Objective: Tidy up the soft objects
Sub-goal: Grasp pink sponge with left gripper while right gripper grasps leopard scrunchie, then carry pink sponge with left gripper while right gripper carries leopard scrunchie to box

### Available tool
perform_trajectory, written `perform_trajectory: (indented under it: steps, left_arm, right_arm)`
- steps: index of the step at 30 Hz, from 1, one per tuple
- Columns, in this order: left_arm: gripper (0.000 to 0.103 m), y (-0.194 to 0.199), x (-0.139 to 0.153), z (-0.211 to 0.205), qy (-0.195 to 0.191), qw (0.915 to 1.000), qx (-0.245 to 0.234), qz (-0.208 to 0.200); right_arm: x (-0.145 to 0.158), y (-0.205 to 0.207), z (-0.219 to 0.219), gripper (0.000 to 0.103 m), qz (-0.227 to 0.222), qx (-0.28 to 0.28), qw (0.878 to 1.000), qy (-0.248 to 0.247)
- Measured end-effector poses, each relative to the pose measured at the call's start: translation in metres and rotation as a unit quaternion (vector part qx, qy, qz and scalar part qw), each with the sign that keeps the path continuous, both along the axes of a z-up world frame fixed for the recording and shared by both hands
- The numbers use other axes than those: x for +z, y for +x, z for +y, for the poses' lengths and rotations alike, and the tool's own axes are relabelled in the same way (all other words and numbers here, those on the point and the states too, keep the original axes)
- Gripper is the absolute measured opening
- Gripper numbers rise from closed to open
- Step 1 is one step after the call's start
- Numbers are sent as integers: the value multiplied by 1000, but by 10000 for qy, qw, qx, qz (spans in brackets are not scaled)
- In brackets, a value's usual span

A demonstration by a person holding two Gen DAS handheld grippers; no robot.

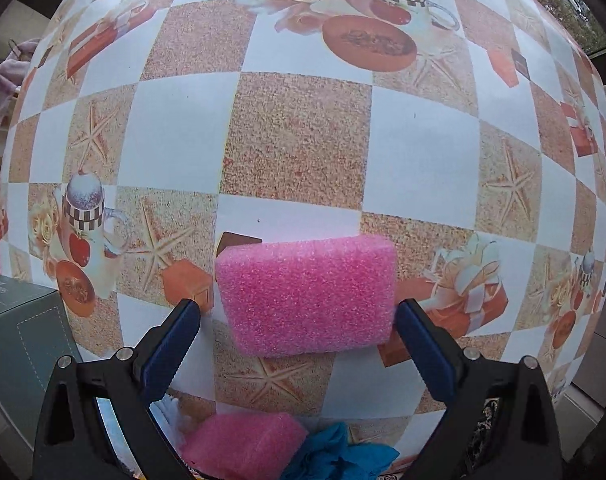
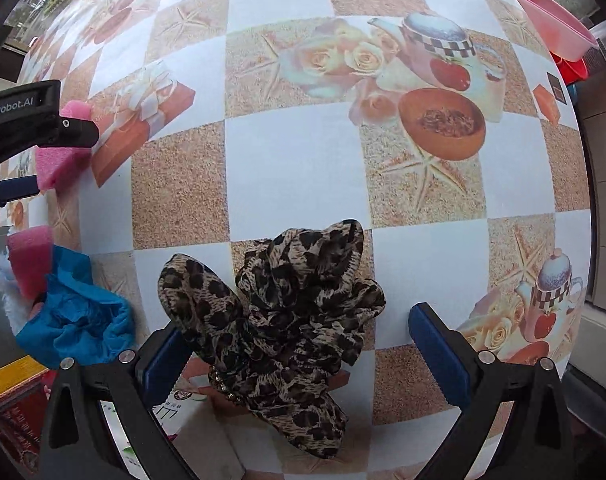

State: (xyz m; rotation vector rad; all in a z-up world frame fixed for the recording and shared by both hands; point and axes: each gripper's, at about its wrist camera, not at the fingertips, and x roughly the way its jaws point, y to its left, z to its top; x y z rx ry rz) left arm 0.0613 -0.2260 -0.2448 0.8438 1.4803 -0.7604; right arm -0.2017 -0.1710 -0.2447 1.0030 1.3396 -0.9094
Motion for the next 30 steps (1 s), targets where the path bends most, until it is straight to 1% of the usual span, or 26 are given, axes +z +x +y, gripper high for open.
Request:
perform_trajectory:
  steps: [1, 3, 9, 11, 14, 15, 17, 18, 19, 20, 21, 22, 23, 24, 27, 30]
  left_arm:
    - [102, -2, -2, 0, -38, 10000, 54, 15]
    - [103, -3, -4, 0, -77, 9999, 110, 51]
    - [103, -5, -5, -3, -42, 9998, 170, 79]
    - [103, -5, -6, -3, -29, 9998, 186, 85]
    - [103, 3, -14, -4, 65, 9997, 210, 140]
    - [101, 3, -14, -4, 40, 9996, 225, 137]
    - [92, -5, -7, -4, -100, 9999, 105, 62]
    - [78, -11, -1, -6, -188, 9998, -41, 6]
    - [72, -16, 3, -9, -244, 9994, -222, -38]
    - [72, -21, 6, -10, -251, 9990, -380, -48]
    - [72, -25, 8, -11, -269, 9984, -491, -32]
    - [72, -28, 10, -11, -307, 9980, -556, -30]
    - [72, -31, 14, -10, -350, 9976, -603, -47]
    - [72, -35, 18, -10, -404, 9970, -658, -58]
    - [72, -47, 36, -9, -613, 9938, -926, -99]
    - [72, -57, 62, -4, -940, 9885, -1174, -163]
  right_arm:
    - [-1, 2, 0, 103, 90, 67, 9999, -44]
    - [-2, 7, 2, 103, 191, 154, 9997, -82]
    - [-4, 12, 4, 103, 180, 110, 9998, -31]
    - [-4, 25, 5, 103, 196, 112, 9997, 8]
    - [-10, 28, -8, 103, 223, 151, 9996, 92]
    - [-13, 26, -12, 103, 245, 211, 9994, 143]
    - [-15, 28, -15, 103, 282, 307, 9990, 160]
    - [-15, 29, -14, 100, 297, 321, 9989, 144]
    - [-13, 29, -13, 93, 284, 323, 9990, 104]
    - [-10, 28, -12, 89, 269, 327, 9991, 48]
    - [-8, 28, -9, 76, 245, 342, 9991, 0]
    - [-4, 28, -9, 60, 223, 364, 9991, -49]
    - [-1, 28, -8, 51, 206, 391, 9990, -90]
    - [2, 27, -9, 37, 178, 403, 9990, -101]
    - [3, 18, -12, 37, 17, 175, 9998, 49]
    - [14, 13, -13, 37, -107, 18, 9999, 5]
